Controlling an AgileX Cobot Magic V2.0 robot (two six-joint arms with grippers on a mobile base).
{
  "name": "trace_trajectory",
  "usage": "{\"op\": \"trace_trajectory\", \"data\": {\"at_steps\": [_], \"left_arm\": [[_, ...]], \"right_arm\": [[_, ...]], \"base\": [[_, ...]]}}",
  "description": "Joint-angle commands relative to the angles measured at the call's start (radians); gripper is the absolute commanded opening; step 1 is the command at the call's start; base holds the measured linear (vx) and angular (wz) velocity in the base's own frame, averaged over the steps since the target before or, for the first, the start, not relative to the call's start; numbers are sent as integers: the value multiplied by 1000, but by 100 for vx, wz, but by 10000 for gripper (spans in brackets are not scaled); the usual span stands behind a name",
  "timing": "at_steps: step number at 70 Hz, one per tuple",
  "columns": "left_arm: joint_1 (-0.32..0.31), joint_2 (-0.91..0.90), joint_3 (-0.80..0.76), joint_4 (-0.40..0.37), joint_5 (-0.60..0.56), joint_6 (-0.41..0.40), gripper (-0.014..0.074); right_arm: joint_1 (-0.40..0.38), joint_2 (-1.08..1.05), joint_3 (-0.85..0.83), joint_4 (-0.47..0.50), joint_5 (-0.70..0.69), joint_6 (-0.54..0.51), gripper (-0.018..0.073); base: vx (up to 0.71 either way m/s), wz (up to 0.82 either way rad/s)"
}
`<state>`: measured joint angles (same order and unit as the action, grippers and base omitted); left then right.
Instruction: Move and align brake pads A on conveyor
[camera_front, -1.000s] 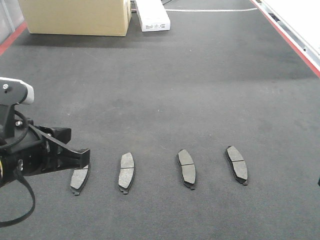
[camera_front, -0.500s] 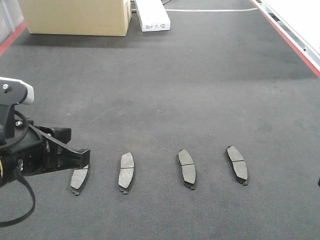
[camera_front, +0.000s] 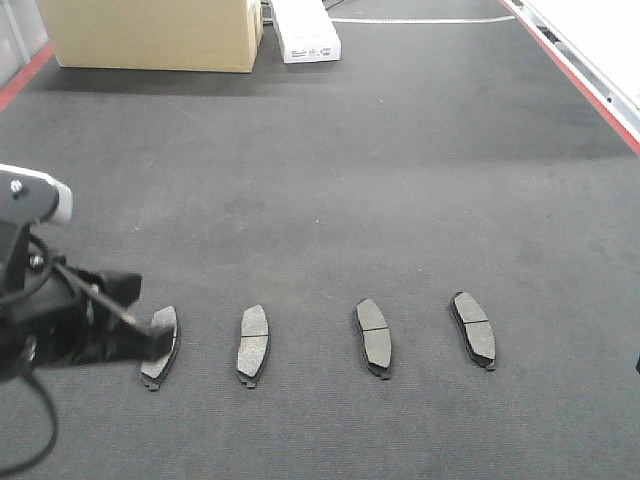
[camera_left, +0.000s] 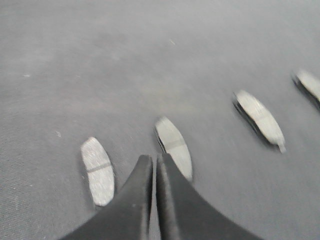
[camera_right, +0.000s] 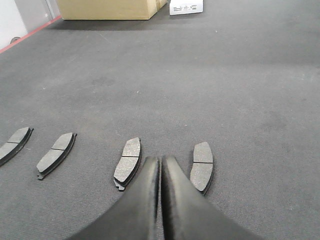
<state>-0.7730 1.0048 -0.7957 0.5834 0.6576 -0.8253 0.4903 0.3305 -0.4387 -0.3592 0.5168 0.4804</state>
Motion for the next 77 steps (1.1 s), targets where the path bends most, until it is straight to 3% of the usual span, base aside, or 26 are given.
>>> {"op": "trace_trajectory", "data": {"at_steps": [1, 16, 24, 45, 58, 70, 77], "left_arm": [[-5, -35, -24, -91, -43, 170, -6], [-2, -57, -24, -365, -119, 557, -6], [30, -57, -24, -481, -183, 698, -6], [92, -58, -22, -533, -246, 744, -6], [150, -191, 59, -571, -347, 815, -6], [273, -423, 212, -575, -401, 777, -6], [412, -594, 323, -575, -405, 770, -6]], "right_arm": [[-2, 8, -28, -24, -66, -6, -10], [-2, 8, -28, -24, -65, -6, -10], [-2, 8, -28, -24, -65, -6, -10], [-2, 8, -28, -24, -65, -6, -9], [-2, 8, -28, -24, -66, -6, -10], [-2, 8, -28, -24, -66, -6, -8], [-2, 8, -28, -24, -66, -6, -8]], "base": [[0, 0], [0, 0], [0, 0], [0, 0], [0, 0], [0, 0], [0, 0]]}}
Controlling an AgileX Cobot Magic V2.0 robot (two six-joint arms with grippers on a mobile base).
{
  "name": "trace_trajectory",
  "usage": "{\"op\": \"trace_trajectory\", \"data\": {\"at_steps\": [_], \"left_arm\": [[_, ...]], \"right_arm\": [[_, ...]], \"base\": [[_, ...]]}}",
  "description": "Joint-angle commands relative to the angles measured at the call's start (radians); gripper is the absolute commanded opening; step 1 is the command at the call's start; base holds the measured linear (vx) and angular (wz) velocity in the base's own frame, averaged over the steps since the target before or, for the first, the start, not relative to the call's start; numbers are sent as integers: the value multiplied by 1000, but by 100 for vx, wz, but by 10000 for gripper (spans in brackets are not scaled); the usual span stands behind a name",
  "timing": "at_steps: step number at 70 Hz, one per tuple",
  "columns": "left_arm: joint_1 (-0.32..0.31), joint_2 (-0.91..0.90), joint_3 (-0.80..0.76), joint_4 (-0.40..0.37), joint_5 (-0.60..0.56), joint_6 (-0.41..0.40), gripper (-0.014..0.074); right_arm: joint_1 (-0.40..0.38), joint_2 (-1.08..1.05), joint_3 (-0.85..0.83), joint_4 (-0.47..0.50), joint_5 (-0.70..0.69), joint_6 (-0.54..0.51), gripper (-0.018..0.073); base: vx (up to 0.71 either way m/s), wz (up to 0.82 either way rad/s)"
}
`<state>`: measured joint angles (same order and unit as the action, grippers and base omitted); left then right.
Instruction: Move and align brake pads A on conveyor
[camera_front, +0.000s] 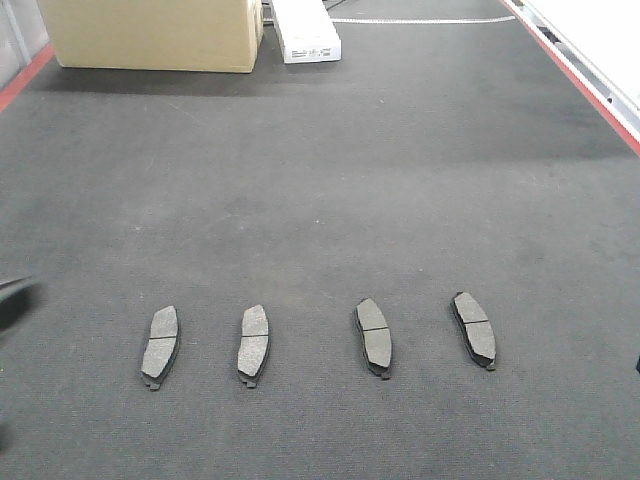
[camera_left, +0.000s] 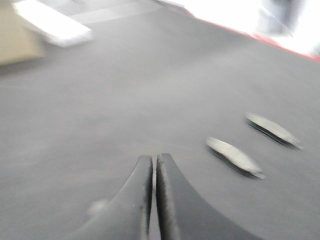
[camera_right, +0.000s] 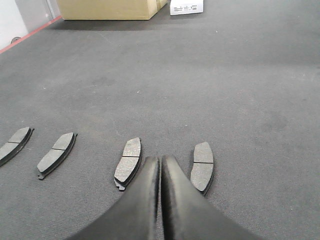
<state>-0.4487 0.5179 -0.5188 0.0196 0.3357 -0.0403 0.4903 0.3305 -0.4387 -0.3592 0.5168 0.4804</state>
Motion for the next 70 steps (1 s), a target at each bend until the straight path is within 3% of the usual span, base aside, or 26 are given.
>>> {"op": "trace_trajectory", "data": {"at_steps": [1, 18, 27, 48, 70], "left_arm": [[108, -128, 60, -11, -83, -15, -6], [472, -475, 272, 39, -85, -14, -6], [568, -543, 359, 44, -119, -14, -6], [577, -544, 535, 41, -317, -15, -6], [577, -543, 534, 42, -262, -15, -6]], "right_arm": [[-2, 8, -28, -24, -66, -6, -8], [-2, 8, -28, -24, -65, -6, -8], [-2, 8, -28, -25, -64, -6, -8], [-2, 8, -28, -26, -63, -6, -8], [-2, 8, -28, -26, -63, -6, -8]], "base": [[0, 0], [0, 0], [0, 0], [0, 0], [0, 0]]}}
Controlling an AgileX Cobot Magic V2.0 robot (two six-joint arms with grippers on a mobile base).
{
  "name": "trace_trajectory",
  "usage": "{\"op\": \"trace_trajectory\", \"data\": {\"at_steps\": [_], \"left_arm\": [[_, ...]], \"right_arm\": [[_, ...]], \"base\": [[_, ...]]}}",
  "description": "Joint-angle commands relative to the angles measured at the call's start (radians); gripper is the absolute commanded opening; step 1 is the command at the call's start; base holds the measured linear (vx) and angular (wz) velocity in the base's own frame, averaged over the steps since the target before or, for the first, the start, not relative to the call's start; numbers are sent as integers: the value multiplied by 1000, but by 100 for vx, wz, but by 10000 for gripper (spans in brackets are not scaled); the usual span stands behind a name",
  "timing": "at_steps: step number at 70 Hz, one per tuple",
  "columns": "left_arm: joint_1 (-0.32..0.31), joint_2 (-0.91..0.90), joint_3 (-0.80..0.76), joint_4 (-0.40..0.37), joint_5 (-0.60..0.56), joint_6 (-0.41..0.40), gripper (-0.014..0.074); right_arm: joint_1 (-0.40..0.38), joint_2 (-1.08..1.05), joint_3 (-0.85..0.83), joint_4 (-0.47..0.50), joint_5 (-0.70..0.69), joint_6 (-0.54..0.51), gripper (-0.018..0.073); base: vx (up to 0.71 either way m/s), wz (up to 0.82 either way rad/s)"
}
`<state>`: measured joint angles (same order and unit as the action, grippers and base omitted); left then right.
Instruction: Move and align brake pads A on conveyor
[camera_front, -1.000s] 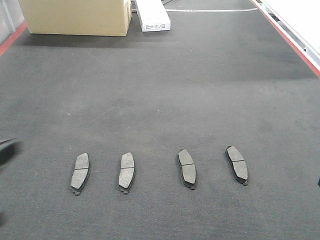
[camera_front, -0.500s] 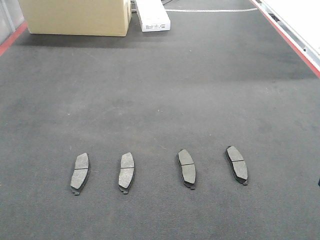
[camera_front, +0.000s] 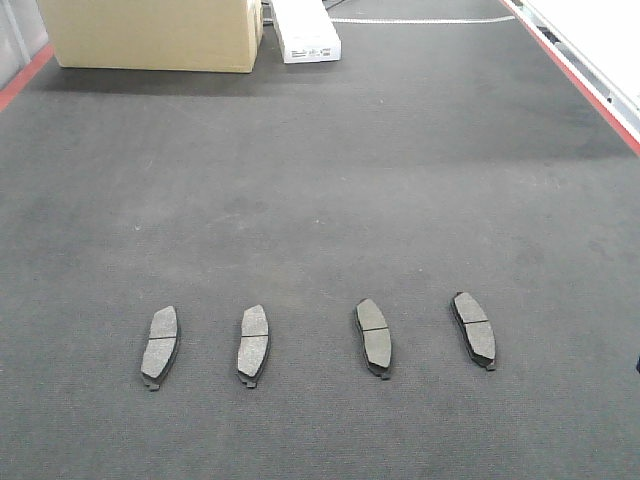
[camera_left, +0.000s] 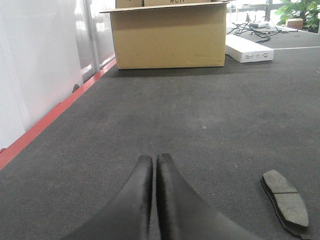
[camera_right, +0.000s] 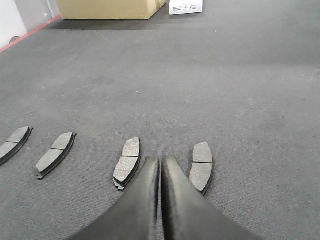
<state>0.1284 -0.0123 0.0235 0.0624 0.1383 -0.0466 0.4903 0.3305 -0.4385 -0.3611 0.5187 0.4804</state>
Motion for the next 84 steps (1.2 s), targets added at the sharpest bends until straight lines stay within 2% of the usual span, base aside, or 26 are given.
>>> {"op": "trace_trajectory", "data": {"at_steps": [1, 37, 45, 50, 54, 63, 72, 84], "left_arm": [[0, -13, -9, -1, -65, -9, -6], [0, -13, -9, -1, -65, -9, -6], [0, -13, -9, -1, -65, -9, -6], [0, -13, -9, -1, -65, -9, -6], [0, -13, -9, -1, -65, -9, -6], [0, -13, -9, -1, -65, -9, -6], [0, -13, -9, -1, -65, -9, -6], [0, -13, -9, -1, -65, -9, -6]], "right_arm": [[-2, 8, -29, -24, -64, -6, -8], [-2, 8, -28, -26, -65, -8, -8], [-14, -18, 18, -32, -121, -31, -8], [-64, -61, 86, 2, -216, -54, -8], [-136, -99, 150, 55, -324, -103, -8], [-271, -198, 268, 201, -454, -286, -8], [-364, -309, 350, 303, -456, -412, -8], [-495, -356, 439, 378, -451, -442, -8]], "base": [[0, 0], [0, 0], [0, 0], [0, 0], [0, 0], [0, 0], [0, 0], [0, 0]]}}
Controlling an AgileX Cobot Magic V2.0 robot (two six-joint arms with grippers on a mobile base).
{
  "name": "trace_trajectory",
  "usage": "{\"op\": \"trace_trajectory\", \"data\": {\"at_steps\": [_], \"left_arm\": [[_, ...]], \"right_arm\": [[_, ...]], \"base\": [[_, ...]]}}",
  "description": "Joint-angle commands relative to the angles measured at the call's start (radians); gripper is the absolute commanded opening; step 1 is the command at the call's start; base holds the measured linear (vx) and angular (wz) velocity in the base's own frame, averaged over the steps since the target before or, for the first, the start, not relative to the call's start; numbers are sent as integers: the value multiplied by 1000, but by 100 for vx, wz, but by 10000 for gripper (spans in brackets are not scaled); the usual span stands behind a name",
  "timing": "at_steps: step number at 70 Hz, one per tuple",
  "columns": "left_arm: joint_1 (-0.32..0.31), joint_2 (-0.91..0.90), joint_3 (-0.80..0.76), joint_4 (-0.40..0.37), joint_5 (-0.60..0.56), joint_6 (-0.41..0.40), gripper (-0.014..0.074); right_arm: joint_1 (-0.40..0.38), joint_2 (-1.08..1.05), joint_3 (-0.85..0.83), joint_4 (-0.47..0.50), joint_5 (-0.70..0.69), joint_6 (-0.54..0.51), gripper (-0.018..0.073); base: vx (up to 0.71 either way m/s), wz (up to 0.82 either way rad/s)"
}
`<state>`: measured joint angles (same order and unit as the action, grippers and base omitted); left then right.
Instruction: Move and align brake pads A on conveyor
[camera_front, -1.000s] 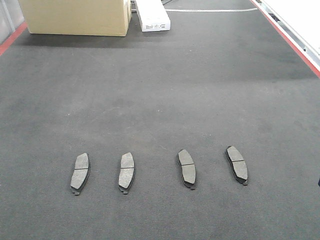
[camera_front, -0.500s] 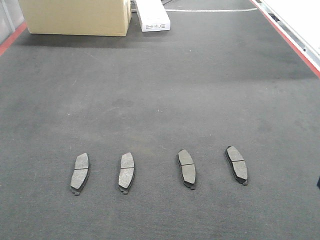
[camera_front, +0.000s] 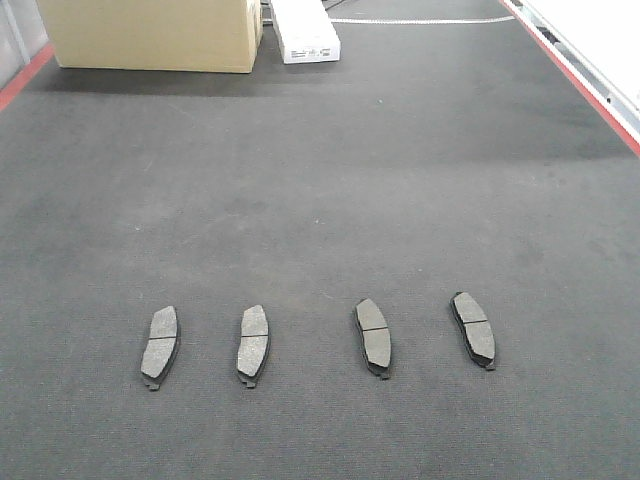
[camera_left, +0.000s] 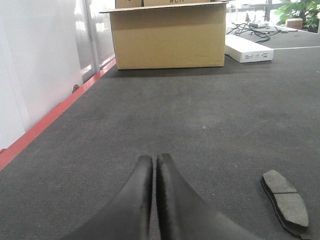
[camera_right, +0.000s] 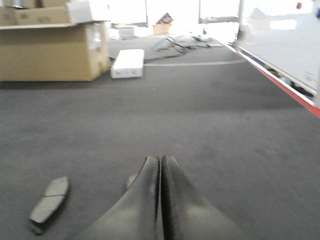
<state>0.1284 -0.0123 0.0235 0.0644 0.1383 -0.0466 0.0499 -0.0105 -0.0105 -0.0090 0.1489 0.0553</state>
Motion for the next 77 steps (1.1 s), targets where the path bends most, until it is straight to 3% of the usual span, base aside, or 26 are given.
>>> {"op": "trace_trajectory", "data": {"at_steps": [1, 13, 77], "left_arm": [[0, -13, -9, -3, -65, -9, -6], [0, -13, -9, -3, -65, -9, -6], [0, -13, -9, -3, -65, -9, -6]], "right_arm": [[-61, -15, 19, 28, -86, -14, -8], [-82, -15, 59, 27, -91, 27, -8], [-82, -15, 59, 27, -91, 25, -8]], "base": [[0, 0], [0, 0], [0, 0]]}}
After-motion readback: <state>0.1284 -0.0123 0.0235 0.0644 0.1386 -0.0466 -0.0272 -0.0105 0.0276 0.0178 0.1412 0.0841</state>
